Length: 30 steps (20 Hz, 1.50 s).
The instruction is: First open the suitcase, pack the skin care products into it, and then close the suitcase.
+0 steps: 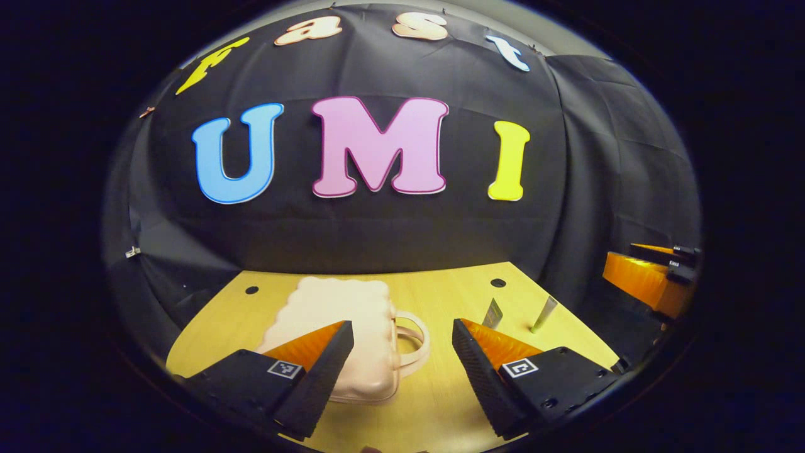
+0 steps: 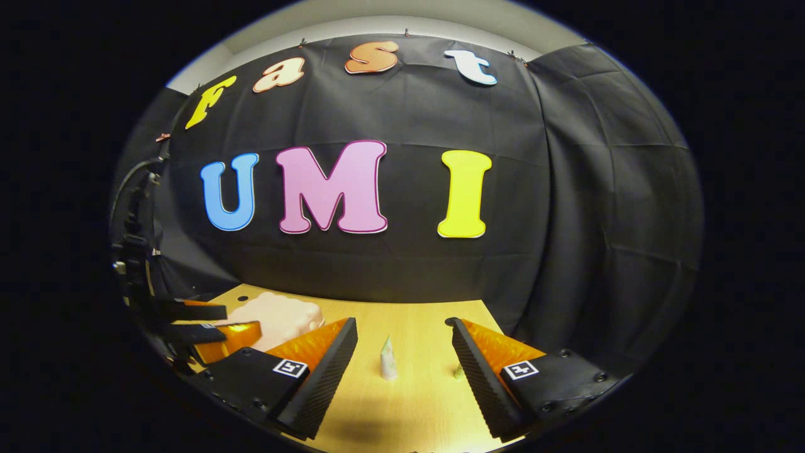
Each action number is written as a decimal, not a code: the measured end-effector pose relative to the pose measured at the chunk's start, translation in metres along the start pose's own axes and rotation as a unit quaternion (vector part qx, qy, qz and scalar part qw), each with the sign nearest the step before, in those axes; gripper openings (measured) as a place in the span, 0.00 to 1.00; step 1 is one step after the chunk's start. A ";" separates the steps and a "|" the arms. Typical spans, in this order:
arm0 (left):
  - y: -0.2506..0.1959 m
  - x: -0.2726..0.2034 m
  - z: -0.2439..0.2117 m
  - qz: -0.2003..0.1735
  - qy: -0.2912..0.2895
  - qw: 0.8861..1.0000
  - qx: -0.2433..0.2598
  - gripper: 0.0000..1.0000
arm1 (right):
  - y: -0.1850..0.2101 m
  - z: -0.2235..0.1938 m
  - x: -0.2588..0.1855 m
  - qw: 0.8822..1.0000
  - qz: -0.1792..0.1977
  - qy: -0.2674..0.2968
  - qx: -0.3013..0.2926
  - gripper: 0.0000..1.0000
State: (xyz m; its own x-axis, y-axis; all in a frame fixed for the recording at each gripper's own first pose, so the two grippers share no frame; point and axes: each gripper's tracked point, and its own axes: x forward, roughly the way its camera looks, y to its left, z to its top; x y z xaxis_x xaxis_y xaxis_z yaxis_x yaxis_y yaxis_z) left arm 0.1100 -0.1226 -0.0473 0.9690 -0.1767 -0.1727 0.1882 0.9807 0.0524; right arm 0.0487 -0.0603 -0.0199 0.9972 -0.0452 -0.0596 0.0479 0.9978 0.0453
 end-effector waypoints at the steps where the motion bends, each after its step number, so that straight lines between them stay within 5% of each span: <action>1: -0.008 0.016 -0.005 -0.005 0.009 1.000 0.004 0.99 | -0.006 -0.004 0.004 1.000 0.001 0.001 -0.003 0.96; 12: -0.038 0.176 -0.104 -0.004 0.168 0.986 0.009 0.92 | -0.034 -0.075 0.034 0.997 0.028 0.074 -0.002 0.97; 13: -0.039 0.181 -0.108 -0.002 0.174 0.985 0.013 0.78 | -0.034 -0.078 0.035 0.997 0.028 0.078 0.000 0.96; 17: -0.022 0.203 -0.129 0.052 0.208 0.976 0.043 0.73 | -0.040 -0.093 0.041 0.995 0.034 0.098 0.002 0.96; 20: -0.021 0.207 -0.146 0.063 0.236 0.969 0.017 0.43 | -0.044 -0.096 0.048 0.994 0.037 0.104 0.007 0.96; 23: -0.023 0.206 -0.131 0.050 0.226 0.973 -0.013 0.22 | -0.042 -0.099 0.054 0.993 0.044 0.110 0.009 0.96; 30: 0.001 0.155 -0.010 0.011 0.135 0.988 -0.068 0.14 | -0.024 -0.084 0.063 0.994 0.055 0.095 0.005 0.97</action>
State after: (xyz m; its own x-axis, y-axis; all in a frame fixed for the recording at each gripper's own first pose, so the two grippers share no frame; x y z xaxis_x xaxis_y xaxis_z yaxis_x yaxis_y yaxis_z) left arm 0.2586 -0.1483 -0.0839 0.8908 -0.1449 -0.4307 0.1264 0.9894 -0.0713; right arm 0.1055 -0.0828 -0.1080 0.9677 0.0758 -0.2404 -0.0602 0.9956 0.0714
